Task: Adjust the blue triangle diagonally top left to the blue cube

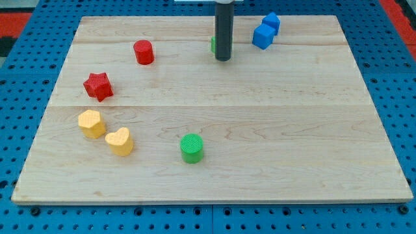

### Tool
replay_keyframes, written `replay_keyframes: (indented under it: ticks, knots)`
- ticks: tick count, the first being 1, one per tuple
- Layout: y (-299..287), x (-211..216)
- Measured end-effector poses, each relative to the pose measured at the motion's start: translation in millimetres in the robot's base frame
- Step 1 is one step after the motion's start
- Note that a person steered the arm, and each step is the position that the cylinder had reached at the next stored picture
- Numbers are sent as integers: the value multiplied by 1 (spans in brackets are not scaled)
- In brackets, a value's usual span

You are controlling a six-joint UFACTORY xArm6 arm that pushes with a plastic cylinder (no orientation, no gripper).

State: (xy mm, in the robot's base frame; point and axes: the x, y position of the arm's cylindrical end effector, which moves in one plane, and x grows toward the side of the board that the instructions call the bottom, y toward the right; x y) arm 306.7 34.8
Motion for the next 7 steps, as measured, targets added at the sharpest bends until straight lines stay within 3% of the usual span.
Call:
replay_keyframes:
  ticks: [1, 2, 3, 4, 6, 7]
  knots:
    - [16, -6]
    - [61, 27]
    - [136, 16]
    - [208, -33]
    - [181, -115]
    - [127, -115]
